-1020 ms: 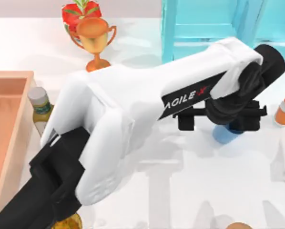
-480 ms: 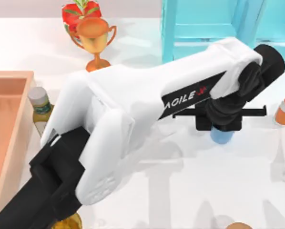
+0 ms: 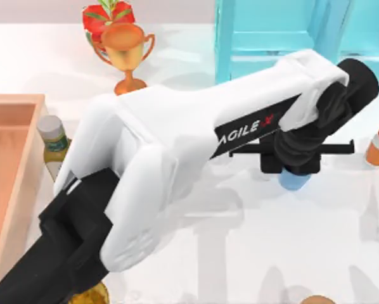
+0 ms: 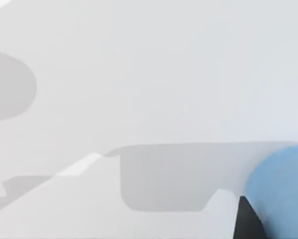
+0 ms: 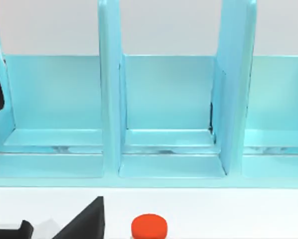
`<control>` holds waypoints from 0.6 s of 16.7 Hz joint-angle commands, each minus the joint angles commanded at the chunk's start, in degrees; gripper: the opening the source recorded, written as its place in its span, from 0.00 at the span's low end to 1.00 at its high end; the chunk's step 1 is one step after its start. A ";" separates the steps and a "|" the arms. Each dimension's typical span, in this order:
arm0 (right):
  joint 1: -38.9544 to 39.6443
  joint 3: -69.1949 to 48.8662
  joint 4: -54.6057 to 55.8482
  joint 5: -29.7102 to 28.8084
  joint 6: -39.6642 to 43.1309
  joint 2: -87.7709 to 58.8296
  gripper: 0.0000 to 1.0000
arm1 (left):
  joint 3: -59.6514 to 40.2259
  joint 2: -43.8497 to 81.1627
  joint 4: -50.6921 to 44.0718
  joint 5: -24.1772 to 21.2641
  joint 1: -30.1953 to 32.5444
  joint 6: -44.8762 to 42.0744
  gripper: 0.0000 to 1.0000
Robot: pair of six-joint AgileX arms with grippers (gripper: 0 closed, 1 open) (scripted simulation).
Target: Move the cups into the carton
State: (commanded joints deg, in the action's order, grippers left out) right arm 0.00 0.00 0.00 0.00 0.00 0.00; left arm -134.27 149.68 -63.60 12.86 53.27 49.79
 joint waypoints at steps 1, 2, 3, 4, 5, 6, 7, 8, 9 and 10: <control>0.00 0.00 0.00 0.00 0.00 0.00 1.00 | 0.04 -0.11 -0.02 -0.01 0.24 -0.03 0.00; 0.00 0.00 0.00 0.00 0.00 0.00 1.00 | 0.20 -0.27 -0.03 0.01 0.17 -0.09 0.00; 0.00 0.00 0.00 0.00 0.00 0.00 1.00 | 0.93 -1.03 -0.09 0.06 -0.14 -0.37 0.00; 0.00 0.00 0.00 0.00 0.00 0.00 1.00 | 2.17 -2.40 -0.20 0.10 -0.65 -0.86 0.00; 0.00 0.00 0.00 0.00 0.00 0.00 1.00 | 3.84 -4.33 -0.34 0.12 -1.30 -1.51 0.00; 0.00 0.00 0.00 0.00 0.00 0.00 1.00 | 5.79 -6.69 -0.51 0.08 -2.06 -2.29 0.00; 0.00 0.00 0.00 0.00 0.00 0.00 1.00 | 7.94 -9.36 -0.70 -0.03 -2.88 -3.15 0.00; 0.00 0.00 0.00 0.00 0.00 0.00 1.00 | 10.21 -12.22 -0.91 -0.21 -3.74 -4.05 0.00; 0.00 0.00 0.00 0.00 0.00 0.00 1.00 | 12.50 -15.12 -1.15 -0.44 -4.61 -4.95 0.00; 0.00 0.00 0.00 0.00 0.00 0.00 1.00 | 14.71 -17.87 -1.40 -0.68 -5.45 -5.79 0.00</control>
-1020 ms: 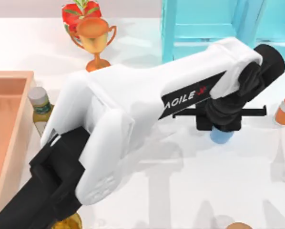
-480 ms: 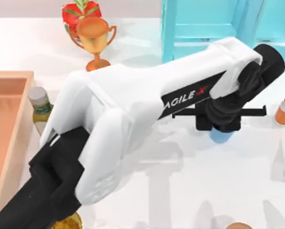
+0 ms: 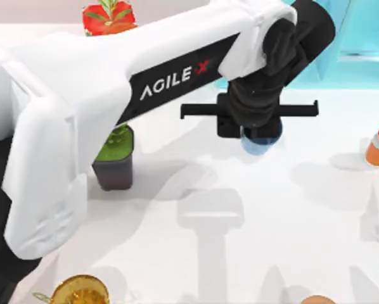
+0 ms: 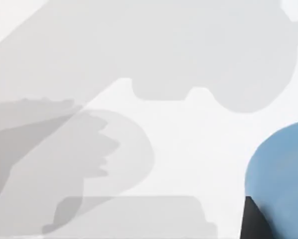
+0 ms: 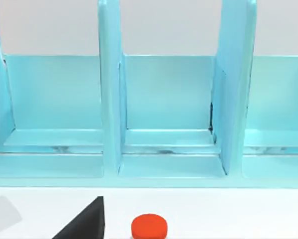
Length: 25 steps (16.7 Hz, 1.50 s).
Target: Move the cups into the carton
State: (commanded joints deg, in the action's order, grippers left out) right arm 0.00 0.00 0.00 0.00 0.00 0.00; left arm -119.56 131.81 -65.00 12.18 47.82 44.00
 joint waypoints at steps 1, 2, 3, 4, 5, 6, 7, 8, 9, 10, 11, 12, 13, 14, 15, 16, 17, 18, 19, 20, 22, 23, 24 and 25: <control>0.00 0.00 0.00 0.00 0.00 0.00 1.00 | 2.01 -2.44 -0.26 -0.24 -0.78 -0.75 0.00; 0.00 0.00 0.00 0.00 0.00 0.00 1.00 | 3.73 -4.42 -0.50 -0.44 -1.46 -1.37 0.00; 0.00 0.00 0.00 0.00 0.00 0.00 1.00 | 5.01 -5.80 -0.68 -0.57 -1.99 -1.82 0.00; 0.00 0.00 0.00 0.00 0.00 0.00 1.00 | 5.76 -6.56 -0.79 -0.64 -2.31 -2.09 0.00; 0.00 0.00 0.00 0.00 0.00 0.00 1.00 | 5.92 -6.72 -0.81 -0.66 -2.38 -2.14 0.00; 0.00 0.00 0.00 0.00 0.00 0.00 1.00 | 5.92 -6.72 -0.81 -0.66 -2.38 -2.14 0.00; 0.00 0.00 0.00 0.00 0.00 0.00 1.00 | 5.92 -6.72 -0.81 -0.66 -2.38 -2.14 0.00; 0.00 0.00 0.00 0.00 0.00 0.00 1.00 | 5.70 -6.53 -0.80 -0.55 -2.09 -2.16 0.00; 0.00 0.00 0.00 0.00 0.00 0.00 1.00 | 5.69 -6.56 -0.78 -0.56 -2.16 -2.24 0.00; 0.00 0.00 0.00 0.00 0.00 0.00 1.00 | 5.67 -6.84 -0.68 -0.61 -2.80 -2.87 0.00; 0.00 0.00 0.00 0.00 0.00 0.00 1.00 | 5.67 -7.33 -0.53 -0.72 -4.01 -4.09 0.00; 0.00 0.00 0.00 0.00 0.00 0.00 1.00 | 5.72 -7.99 -0.38 -0.88 -5.76 -5.84 0.00; 0.00 0.00 0.00 0.00 0.00 0.00 1.00 | 5.86 -8.77 -0.29 -1.10 -8.00 -8.08 0.00; 0.00 0.00 0.00 0.00 0.00 0.00 1.00 | 6.10 -9.65 -0.30 -1.38 -10.72 -10.79 0.00; 0.00 0.00 0.00 0.00 0.00 0.00 1.00 | 6.46 -10.58 -0.44 -1.71 -13.84 -13.86 0.00; 0.00 0.00 0.00 0.00 0.00 0.00 1.00 | 6.97 -11.53 -0.73 -2.09 -17.28 -17.23 0.00; 0.00 0.00 0.00 0.00 0.00 0.00 1.00 | 7.63 -12.49 -1.21 -2.52 -20.98 -20.84 0.00; 0.00 0.00 0.00 0.00 0.00 0.00 1.00 | 8.47 -13.44 -1.89 -2.99 -24.88 -24.64 0.00; 0.00 0.00 0.00 0.00 0.00 0.00 1.00 | 9.49 -14.37 -2.76 -3.53 -28.93 -28.57 0.00; 0.00 0.00 0.00 0.00 0.00 0.00 1.00 | 10.64 -15.32 -3.80 -4.13 -33.09 -32.58 0.00; 0.00 0.00 0.00 0.00 0.00 0.00 1.00 | 13.15 -17.28 -6.21 -5.50 -41.51 -40.57 0.00; 0.00 0.00 0.00 0.00 0.00 0.00 1.00 | 14.45 -18.31 -7.51 -6.29 -45.65 -44.45 0.00; 0.00 0.00 0.00 0.00 0.00 0.00 1.00 | 15.72 -19.36 -8.84 -7.16 -49.66 -48.20 0.00; 0.00 0.00 0.00 0.00 0.00 0.00 1.00 | 16.94 -20.41 -10.14 -8.08 -53.45 -51.75 0.00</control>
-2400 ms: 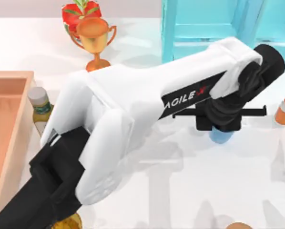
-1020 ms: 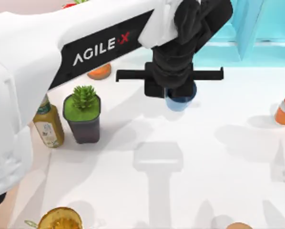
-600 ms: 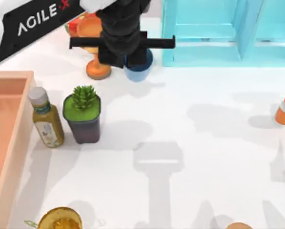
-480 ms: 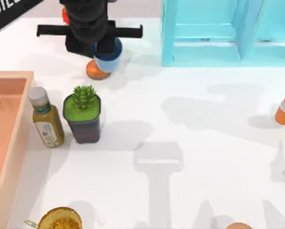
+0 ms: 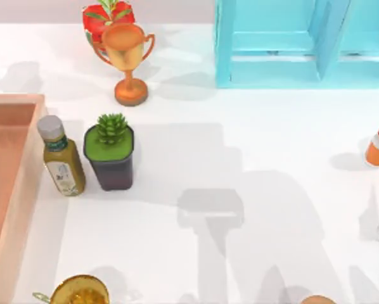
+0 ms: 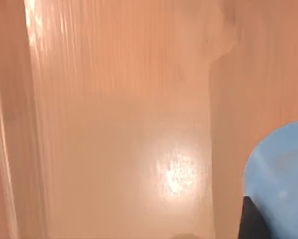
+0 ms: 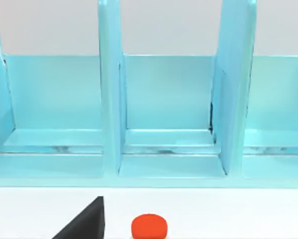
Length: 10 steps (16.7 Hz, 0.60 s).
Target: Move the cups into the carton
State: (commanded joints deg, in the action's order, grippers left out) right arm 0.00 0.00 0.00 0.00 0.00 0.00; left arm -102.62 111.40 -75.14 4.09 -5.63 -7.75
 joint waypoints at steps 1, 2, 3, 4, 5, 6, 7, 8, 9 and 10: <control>0.00 0.00 0.00 0.00 0.00 0.00 1.00 | 1.14 -1.04 -1.27 -0.97 -3.54 -3.31 0.00; 0.00 0.00 0.00 0.00 0.00 0.00 1.00 | 2.18 -2.05 -2.48 -1.97 -6.79 -6.34 0.00; 0.00 0.00 0.00 0.00 0.00 0.00 1.00 | 3.12 -2.98 -3.62 -2.96 -9.69 -9.03 0.00; 0.00 0.00 0.00 0.00 0.00 0.00 1.00 | 3.93 -3.81 -4.64 -3.90 -12.17 -11.34 0.00; 0.00 0.00 0.00 0.00 0.00 0.00 1.00 | 4.57 -4.48 -5.49 -4.72 -14.11 -13.16 0.00; 0.00 0.00 0.00 0.00 0.00 0.00 1.00 | 5.03 -4.98 -6.12 -5.35 -15.47 -14.47 0.00; 0.00 0.00 0.00 0.00 0.00 0.00 1.00 | 5.30 -5.26 -6.50 -5.73 -16.23 -15.23 0.00; 0.00 0.00 0.00 0.00 0.00 0.00 1.00 | 5.36 -5.33 -6.59 -5.82 -16.42 -15.41 0.00; 0.00 0.00 0.00 0.00 0.00 0.00 1.00 | 5.36 -5.33 -6.59 -5.82 -16.42 -15.41 0.00; 0.00 0.00 0.00 0.00 0.00 0.00 1.00 | 5.36 -5.33 -6.59 -5.82 -16.42 -15.41 0.00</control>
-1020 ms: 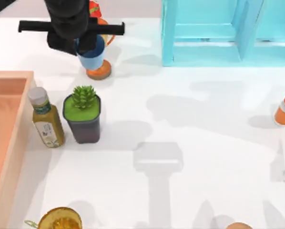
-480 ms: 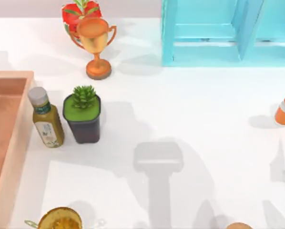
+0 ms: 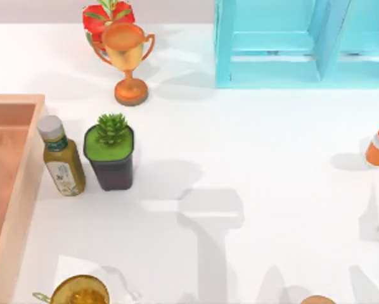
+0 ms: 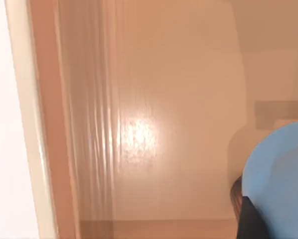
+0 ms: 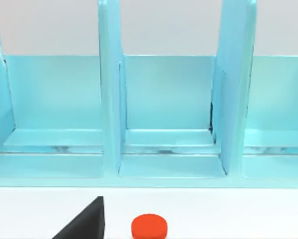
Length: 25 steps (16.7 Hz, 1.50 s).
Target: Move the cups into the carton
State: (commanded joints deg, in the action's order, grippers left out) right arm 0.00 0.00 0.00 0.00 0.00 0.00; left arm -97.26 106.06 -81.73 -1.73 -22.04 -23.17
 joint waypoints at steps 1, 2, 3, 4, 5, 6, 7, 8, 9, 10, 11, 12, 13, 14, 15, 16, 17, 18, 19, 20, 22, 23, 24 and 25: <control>0.00 0.00 0.00 0.00 0.00 0.00 1.00 | 0.00 0.00 0.00 0.00 0.00 0.00 0.00; 0.00 0.00 0.00 0.00 0.00 0.00 1.00 | -0.18 0.27 0.12 0.24 0.19 -0.03 0.00; 0.00 0.00 0.00 0.00 0.00 0.00 1.00 | 0.00 0.23 0.28 0.20 0.25 -0.01 0.00; 0.00 0.00 0.00 0.00 0.00 0.00 1.00 | 0.75 0.12 1.00 0.14 0.38 0.06 0.00; 0.00 0.00 0.00 0.00 0.00 0.00 1.00 | 2.10 0.03 2.31 0.12 0.48 0.19 0.00; 0.00 0.00 0.00 0.00 0.00 0.00 1.00 | 3.92 0.00 4.00 0.10 0.57 0.31 0.00; 0.00 0.00 0.00 0.00 0.00 0.00 1.00 | 5.68 -0.01 5.66 0.09 0.65 0.44 0.00; 0.00 0.00 0.00 0.00 0.00 0.00 1.00 | 6.94 -0.07 6.81 0.08 0.74 0.57 0.00; 0.00 0.00 0.00 0.00 0.00 0.00 1.00 | 8.03 -0.10 7.84 0.06 0.82 0.71 0.00; 0.00 0.00 0.00 0.00 0.00 0.00 1.00 | 9.55 -0.14 9.29 0.06 0.91 0.84 0.00; 0.00 0.00 0.00 0.00 0.00 0.00 1.00 | 11.52 -0.22 11.20 0.08 0.99 0.97 0.00; 0.00 0.00 0.00 0.00 0.00 0.00 1.00 | 13.24 -0.27 12.95 0.08 1.08 1.11 0.00; 0.00 0.00 0.00 0.00 0.00 0.00 1.00 | 14.38 -0.27 14.12 0.05 1.20 1.24 0.00; 0.00 0.00 0.00 0.00 0.00 0.00 1.00 | 14.91 -0.27 14.66 -0.01 1.31 1.32 0.00; 0.00 0.00 0.00 0.00 0.00 0.00 1.00 | 14.96 -0.28 14.71 -0.01 1.32 1.33 0.00; 0.00 0.00 0.00 0.00 0.00 0.00 1.00 | 14.96 -0.28 14.71 -0.01 1.32 1.33 0.00; 0.00 0.00 0.00 0.00 0.00 0.00 1.00 | 14.96 -0.28 14.71 -0.01 1.32 1.33 0.00; 0.00 0.00 0.00 0.00 0.00 0.00 1.00 | 14.96 -0.28 14.71 -0.01 1.32 1.33 0.00; 0.00 0.00 0.00 0.00 0.00 0.00 1.00 | 14.96 -0.28 14.71 -0.01 1.32 1.33 0.08; 0.00 0.00 0.00 0.00 0.00 0.00 1.00 | 14.96 -0.28 14.71 -0.01 1.32 1.33 0.15; 0.00 0.00 0.00 0.00 0.00 0.00 1.00 | 14.96 -0.28 14.71 -0.01 1.32 1.33 0.30; 0.00 0.00 0.00 0.00 0.00 0.00 1.00 | 14.96 -0.28 14.71 -0.01 1.32 1.33 0.38; 0.00 0.00 0.00 0.00 0.00 0.00 1.00 | 14.96 -0.28 14.71 -0.01 1.32 1.33 0.45; 0.00 0.00 0.00 0.00 0.00 0.00 1.00 | 14.96 -0.28 14.71 -0.01 1.32 1.33 0.53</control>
State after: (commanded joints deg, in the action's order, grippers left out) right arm 0.00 0.00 0.00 0.00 0.00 0.00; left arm -82.30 105.78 -67.02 -1.74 -20.72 -21.84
